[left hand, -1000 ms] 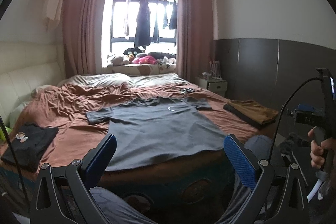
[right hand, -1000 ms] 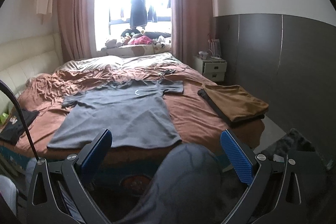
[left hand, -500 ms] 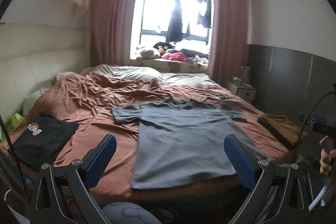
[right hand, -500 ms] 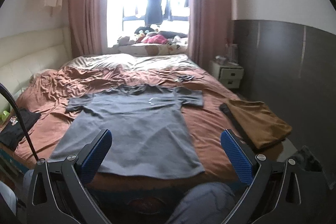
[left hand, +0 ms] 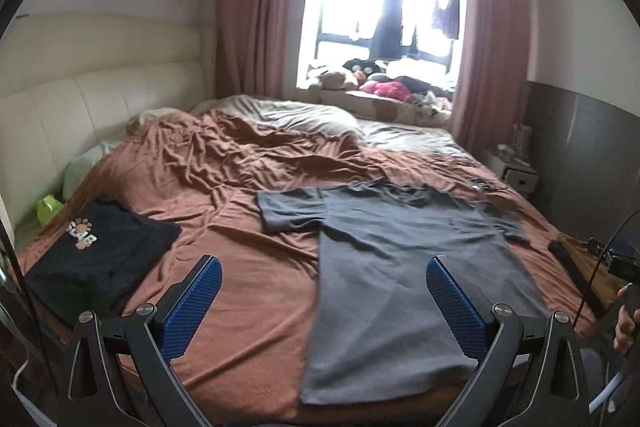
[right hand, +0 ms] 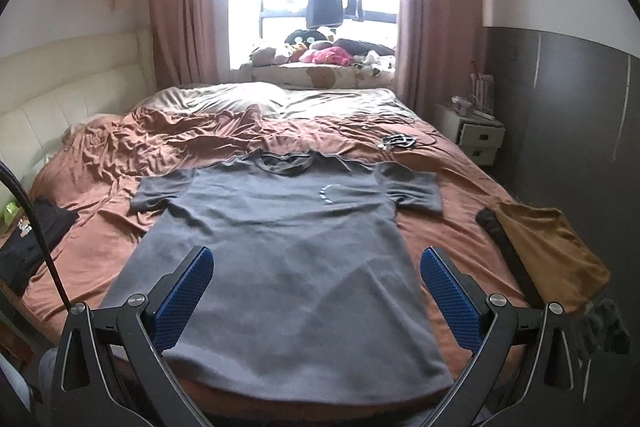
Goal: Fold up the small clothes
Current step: 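Move both tools toward the grey T-shirt on the bed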
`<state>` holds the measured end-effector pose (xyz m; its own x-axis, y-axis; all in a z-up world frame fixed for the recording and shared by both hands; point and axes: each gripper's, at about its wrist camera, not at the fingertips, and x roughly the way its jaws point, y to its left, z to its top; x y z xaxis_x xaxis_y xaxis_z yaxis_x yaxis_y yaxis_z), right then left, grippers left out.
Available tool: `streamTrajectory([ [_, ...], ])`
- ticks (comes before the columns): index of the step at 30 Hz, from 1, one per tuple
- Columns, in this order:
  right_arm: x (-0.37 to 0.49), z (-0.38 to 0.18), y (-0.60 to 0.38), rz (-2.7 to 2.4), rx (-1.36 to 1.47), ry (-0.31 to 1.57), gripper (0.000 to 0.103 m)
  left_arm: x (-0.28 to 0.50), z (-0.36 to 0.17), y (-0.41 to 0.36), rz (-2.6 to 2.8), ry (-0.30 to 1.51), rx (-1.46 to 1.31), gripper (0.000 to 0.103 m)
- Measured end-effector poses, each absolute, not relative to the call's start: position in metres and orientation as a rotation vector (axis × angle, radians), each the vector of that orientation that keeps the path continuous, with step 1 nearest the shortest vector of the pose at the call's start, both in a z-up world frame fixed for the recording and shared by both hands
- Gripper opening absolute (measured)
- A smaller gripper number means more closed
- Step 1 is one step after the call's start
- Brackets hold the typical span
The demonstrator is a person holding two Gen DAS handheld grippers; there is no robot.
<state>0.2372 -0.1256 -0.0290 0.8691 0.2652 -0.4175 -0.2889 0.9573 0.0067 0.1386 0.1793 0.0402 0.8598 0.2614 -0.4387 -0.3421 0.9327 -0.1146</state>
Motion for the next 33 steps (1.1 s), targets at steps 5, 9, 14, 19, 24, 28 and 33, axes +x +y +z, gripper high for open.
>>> streamTrajectory([
  [5, 0.275, -0.027, -0.114, 0.311, -0.063, 0.445, 0.103, 0.166, 0.032, 0.208, 0.358, 0.461, -0.226, 0.103],
  [9, 0.304, -0.029, -0.107, 0.336, -0.054, 0.466, 0.103, 0.19, 0.028, 0.223, 0.386, 0.484, -0.236, 0.103],
  [14, 0.331, -0.032, -0.096, 0.377, -0.064, 0.48, 0.103, 0.219, 0.026, 0.239, 0.407, 0.483, -0.246, 0.101],
  [19, 0.362, -0.035, -0.089, 0.424, -0.053, 0.48, 0.103, 0.246, 0.026, 0.253, 0.427, 0.493, -0.253, 0.101],
  [24, 0.388, -0.042, -0.079, 0.49, -0.048, 0.486, 0.096, 0.272, 0.019, 0.272, 0.443, 0.514, -0.285, 0.095],
  [28, 0.414, -0.052, -0.07, 0.535, -0.066, 0.515, 0.086, 0.299, 0.007, 0.297, 0.442, 0.546, -0.337, 0.083],
  [33, 0.45, -0.063, -0.054, 0.556, -0.08, 0.548, 0.077, 0.341, -0.015, 0.32, 0.4, 0.609, -0.372, 0.082],
])
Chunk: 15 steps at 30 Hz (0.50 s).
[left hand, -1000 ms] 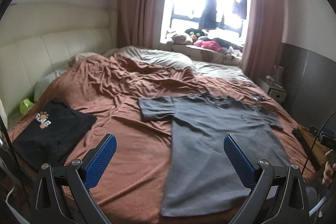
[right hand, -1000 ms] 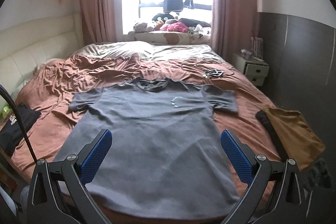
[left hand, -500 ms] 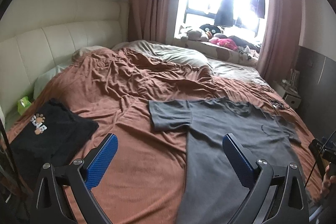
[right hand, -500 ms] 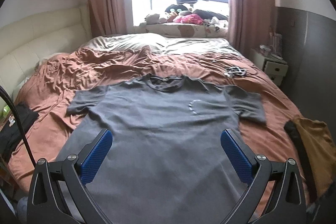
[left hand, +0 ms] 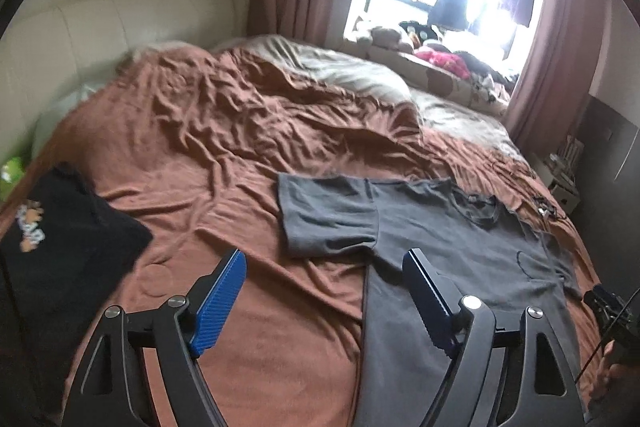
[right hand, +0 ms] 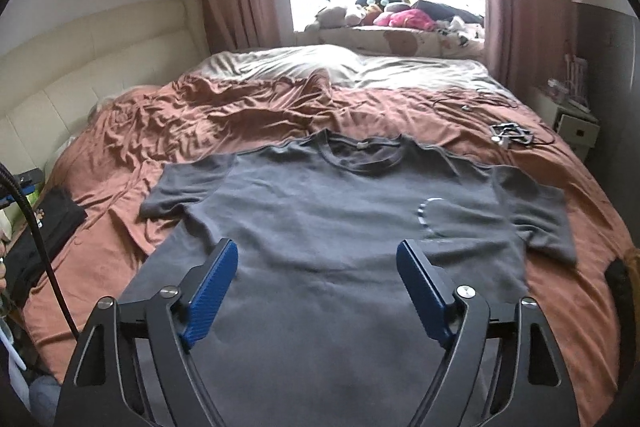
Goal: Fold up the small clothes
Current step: 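Move both tools toward the grey T-shirt on the bed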
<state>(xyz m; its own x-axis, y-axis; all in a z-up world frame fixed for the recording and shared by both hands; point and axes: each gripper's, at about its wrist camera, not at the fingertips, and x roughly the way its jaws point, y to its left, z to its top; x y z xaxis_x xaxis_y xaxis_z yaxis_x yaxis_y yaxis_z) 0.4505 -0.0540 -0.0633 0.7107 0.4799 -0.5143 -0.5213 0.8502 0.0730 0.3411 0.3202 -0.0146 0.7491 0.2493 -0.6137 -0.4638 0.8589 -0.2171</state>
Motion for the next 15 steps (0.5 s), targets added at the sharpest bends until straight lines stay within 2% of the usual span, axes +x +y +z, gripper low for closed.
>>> streamTrajectory([
  [3, 0.475, -0.071, -0.041, 0.569, -0.071, 0.586, 0.071, 0.369, -0.032, 0.334, 0.393, 0.653, -0.381, 0.081],
  [6, 0.499, -0.078, -0.027, 0.585, -0.057, 0.619, 0.071, 0.396, -0.05, 0.353, 0.377, 0.701, -0.409, 0.081],
  [10, 0.527, -0.087, -0.008, 0.599, -0.062, 0.659, 0.071, 0.429, -0.072, 0.376, 0.383, 0.757, -0.413, 0.071],
  [15, 0.561, -0.101, 0.013, 0.633, -0.023, 0.715, 0.071, 0.467, -0.104, 0.404, 0.374, 0.836, -0.441, 0.07],
])
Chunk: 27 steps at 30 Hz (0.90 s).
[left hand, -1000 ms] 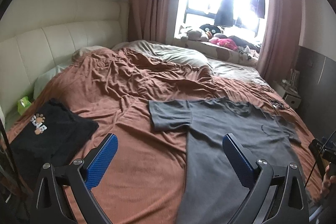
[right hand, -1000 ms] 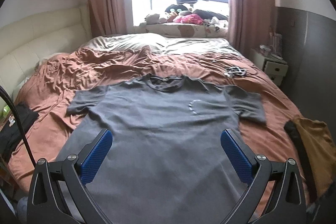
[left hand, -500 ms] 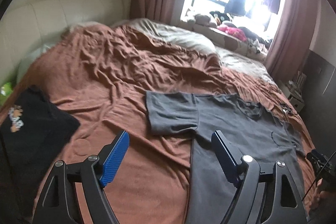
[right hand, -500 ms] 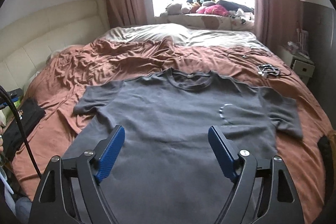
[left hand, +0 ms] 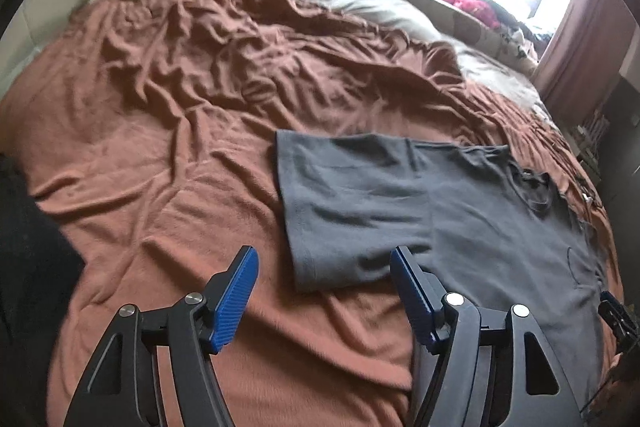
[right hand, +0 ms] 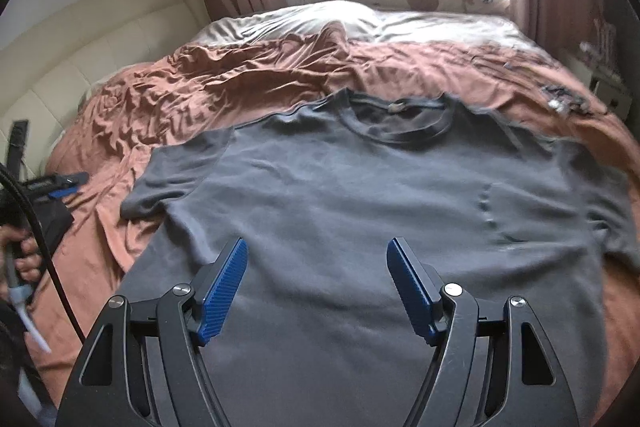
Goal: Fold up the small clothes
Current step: 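Move both tools toward the grey T-shirt on the bed, then grasp the sleeve edge with the left gripper and fold it inward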
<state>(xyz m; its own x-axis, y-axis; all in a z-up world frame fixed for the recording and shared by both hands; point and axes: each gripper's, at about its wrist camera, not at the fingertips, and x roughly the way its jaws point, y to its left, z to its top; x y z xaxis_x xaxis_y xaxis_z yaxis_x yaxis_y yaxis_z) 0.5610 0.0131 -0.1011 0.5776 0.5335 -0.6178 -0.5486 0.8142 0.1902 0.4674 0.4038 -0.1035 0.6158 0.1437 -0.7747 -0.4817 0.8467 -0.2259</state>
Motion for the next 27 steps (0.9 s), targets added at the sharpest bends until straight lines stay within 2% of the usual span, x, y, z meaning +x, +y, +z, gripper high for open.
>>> streamTrajectory([
  [6, 0.598, -0.111, 0.042, 0.661, -0.035, 0.763, 0.071, 0.498, -0.127, 0.433, 0.383, 0.869, -0.505, 0.07],
  [8, 0.606, -0.113, 0.05, 0.671, -0.045, 0.763, 0.071, 0.508, -0.133, 0.441, 0.383, 0.885, -0.521, 0.066],
  [14, 0.63, -0.125, 0.072, 0.718, -0.022, 0.808, 0.047, 0.534, -0.157, 0.461, 0.361, 0.935, -0.575, 0.063],
  [18, 0.644, -0.133, 0.089, 0.749, -0.018, 0.839, 0.039, 0.546, -0.172, 0.472, 0.369, 0.967, -0.597, 0.058],
  [20, 0.652, -0.138, 0.097, 0.765, -0.004, 0.86, 0.033, 0.547, -0.181, 0.475, 0.374, 0.982, -0.626, 0.051],
  [25, 0.665, -0.152, 0.123, 0.807, 0.023, 0.909, 0.023, 0.547, -0.193, 0.474, 0.33, 0.972, -0.656, 0.049],
  [27, 0.67, -0.156, 0.132, 0.816, 0.038, 0.925, 0.02, 0.547, -0.19, 0.472, 0.317, 0.977, -0.651, 0.029],
])
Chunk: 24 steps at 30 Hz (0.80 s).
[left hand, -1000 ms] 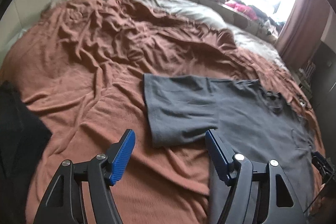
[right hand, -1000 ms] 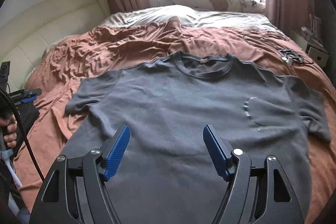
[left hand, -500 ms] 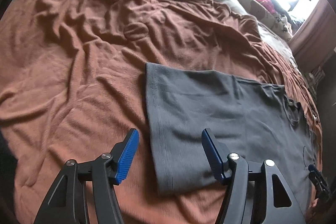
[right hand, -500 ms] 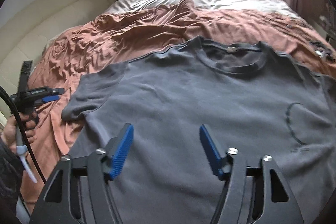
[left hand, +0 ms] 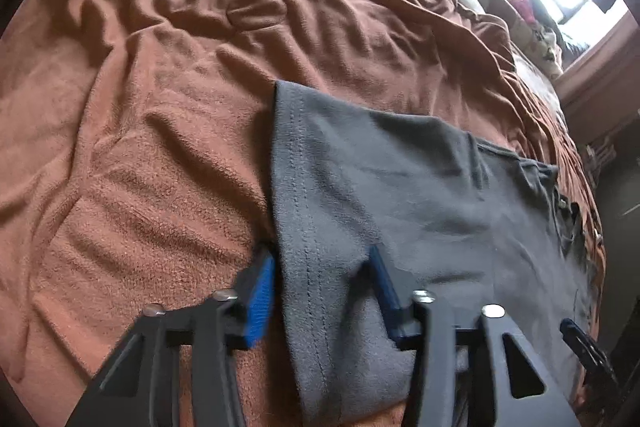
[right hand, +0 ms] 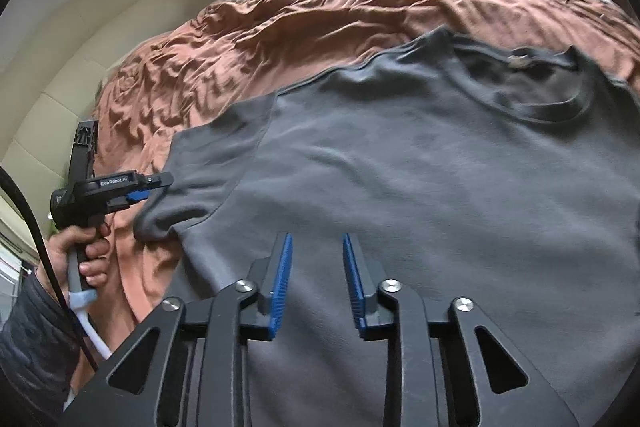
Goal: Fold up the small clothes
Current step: 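Grasp the sleeve edge with the left gripper and fold it inward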
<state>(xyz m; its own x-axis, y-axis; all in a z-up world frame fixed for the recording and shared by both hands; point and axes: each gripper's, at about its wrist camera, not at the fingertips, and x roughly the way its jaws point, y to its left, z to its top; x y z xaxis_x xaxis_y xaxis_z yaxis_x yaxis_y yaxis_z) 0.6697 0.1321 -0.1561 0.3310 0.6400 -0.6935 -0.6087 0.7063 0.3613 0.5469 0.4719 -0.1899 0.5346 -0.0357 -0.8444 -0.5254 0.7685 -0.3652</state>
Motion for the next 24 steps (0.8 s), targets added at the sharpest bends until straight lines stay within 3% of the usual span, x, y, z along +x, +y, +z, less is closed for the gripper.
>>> streamTrajectory([
  [1, 0.673, -0.159, 0.138, 0.824, 0.054, 0.934, 0.018, 0.547, -0.189, 0.473, 0.319, 0.982, -0.659, 0.01],
  [2, 0.676, -0.161, 0.142, 0.831, 0.069, 0.941, 0.016, 0.545, -0.186, 0.476, 0.312, 0.975, -0.683, 0.006],
  [8, 0.692, -0.178, 0.181, 0.874, 0.125, 0.99, 0.016, 0.54, -0.146, 0.475, 0.234, 0.883, -0.732, 0.006],
  [24, 0.727, -0.219, 0.238, 0.97, 0.281, 1.143, 0.016, 0.582, -0.068, 0.426, 0.122, 0.841, -0.631, 0.005],
])
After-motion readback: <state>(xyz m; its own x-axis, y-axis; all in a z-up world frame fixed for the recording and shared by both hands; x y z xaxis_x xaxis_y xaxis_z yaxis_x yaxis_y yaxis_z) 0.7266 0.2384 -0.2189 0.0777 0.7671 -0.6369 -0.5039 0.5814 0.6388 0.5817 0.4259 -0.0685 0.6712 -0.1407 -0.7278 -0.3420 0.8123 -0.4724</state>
